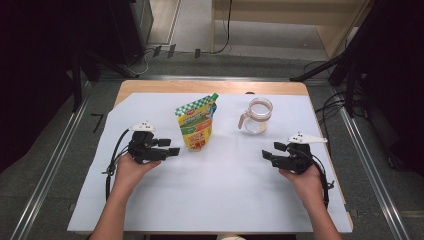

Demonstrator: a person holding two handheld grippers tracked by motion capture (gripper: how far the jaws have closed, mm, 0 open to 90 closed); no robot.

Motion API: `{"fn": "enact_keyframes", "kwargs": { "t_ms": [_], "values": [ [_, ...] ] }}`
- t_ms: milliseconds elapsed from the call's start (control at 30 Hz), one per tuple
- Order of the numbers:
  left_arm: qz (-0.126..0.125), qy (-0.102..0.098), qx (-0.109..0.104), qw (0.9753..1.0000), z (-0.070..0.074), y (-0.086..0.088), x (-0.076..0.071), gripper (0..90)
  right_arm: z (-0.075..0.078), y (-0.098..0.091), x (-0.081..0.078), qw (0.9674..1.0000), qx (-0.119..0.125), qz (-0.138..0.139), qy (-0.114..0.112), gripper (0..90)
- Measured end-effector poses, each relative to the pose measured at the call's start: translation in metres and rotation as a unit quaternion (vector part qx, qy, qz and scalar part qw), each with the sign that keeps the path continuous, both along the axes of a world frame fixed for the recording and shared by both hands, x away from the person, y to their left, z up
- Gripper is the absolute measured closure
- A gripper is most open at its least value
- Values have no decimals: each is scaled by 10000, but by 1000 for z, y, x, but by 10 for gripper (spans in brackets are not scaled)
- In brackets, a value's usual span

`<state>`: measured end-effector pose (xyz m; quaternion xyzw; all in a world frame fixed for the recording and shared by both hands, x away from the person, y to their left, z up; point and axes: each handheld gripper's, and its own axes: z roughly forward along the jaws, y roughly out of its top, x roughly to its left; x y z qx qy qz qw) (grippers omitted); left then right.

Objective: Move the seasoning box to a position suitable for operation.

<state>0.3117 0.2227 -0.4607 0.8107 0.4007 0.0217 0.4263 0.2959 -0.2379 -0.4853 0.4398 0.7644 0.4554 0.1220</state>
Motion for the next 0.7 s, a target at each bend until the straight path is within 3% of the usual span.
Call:
{"fn": "enact_keyframes", "kwargs": {
  "t_ms": [333,467,700],
  "values": [
    [-8,-14,-50,10000,4,0,-1,371,2,0,1,9999,32,-95,-43,401],
    [-75,-8,118,9999,4,-2,-4,372,3,0,2,9999,-29,-103,-45,405],
    [-157,-36,108,9998,5,-6,-6,371,4,1,1,9996,-156,-166,-138,357]
  ]
}}
